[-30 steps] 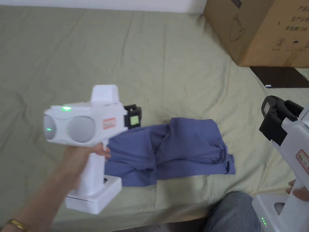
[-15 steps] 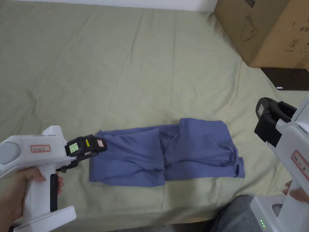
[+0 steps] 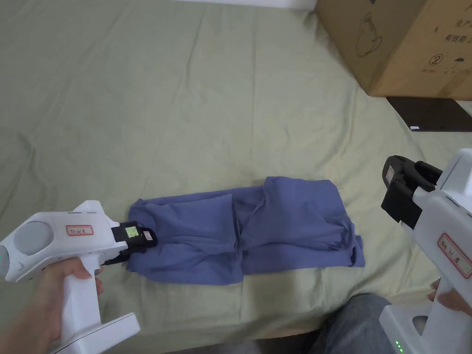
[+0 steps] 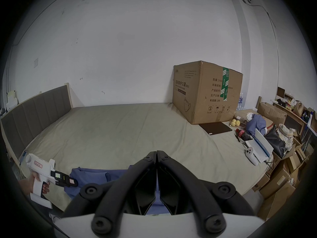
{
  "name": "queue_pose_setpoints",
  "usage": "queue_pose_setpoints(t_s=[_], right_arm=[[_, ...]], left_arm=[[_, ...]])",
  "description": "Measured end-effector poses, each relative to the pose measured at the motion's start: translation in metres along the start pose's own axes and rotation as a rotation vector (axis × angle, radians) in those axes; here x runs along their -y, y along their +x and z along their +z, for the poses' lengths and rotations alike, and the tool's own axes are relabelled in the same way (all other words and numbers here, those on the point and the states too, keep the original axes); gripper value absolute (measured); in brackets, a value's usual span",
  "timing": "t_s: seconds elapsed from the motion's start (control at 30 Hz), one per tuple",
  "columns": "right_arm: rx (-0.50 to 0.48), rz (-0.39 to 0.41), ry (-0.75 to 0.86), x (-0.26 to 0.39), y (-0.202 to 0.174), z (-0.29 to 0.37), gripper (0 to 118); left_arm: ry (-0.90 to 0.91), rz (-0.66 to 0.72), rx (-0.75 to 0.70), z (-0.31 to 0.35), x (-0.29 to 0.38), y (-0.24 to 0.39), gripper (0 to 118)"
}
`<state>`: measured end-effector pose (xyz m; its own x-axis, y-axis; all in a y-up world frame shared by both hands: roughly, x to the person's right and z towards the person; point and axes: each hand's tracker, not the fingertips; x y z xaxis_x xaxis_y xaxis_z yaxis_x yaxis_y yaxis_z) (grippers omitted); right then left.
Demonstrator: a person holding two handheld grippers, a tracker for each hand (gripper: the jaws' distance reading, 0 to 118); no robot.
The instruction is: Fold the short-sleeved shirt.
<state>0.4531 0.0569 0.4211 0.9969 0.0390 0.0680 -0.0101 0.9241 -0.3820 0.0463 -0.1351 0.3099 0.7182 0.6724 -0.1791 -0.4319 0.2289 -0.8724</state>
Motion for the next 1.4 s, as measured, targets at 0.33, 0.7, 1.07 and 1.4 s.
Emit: queue_pose_setpoints(t_s=[0.33, 0.7, 1.07, 1.4], right_arm=[[-0.031, 0.008, 0.017, -0.006, -0.006, 0.000, 0], [-0.087, -0.002, 0.017, -0.005, -0.019, -0.007, 0], [-0.086, -0.049, 0.050, -0.001, -0.011, 0.006, 0], [-0.003, -0.073, 0.023, 0.009, 0.009, 0.028, 0]], left_arm=[[0.162, 0.012, -0.221, 0.084, -0.024, -0.017, 2], [0.378, -0.212, -0.552, 0.158, -0.022, 0.028, 2], [0.188, -0.631, -0.362, 0.048, 0.029, 0.156, 2], [-0.107, -0.596, -0.214, -0.087, 0.054, 0.166, 100]])
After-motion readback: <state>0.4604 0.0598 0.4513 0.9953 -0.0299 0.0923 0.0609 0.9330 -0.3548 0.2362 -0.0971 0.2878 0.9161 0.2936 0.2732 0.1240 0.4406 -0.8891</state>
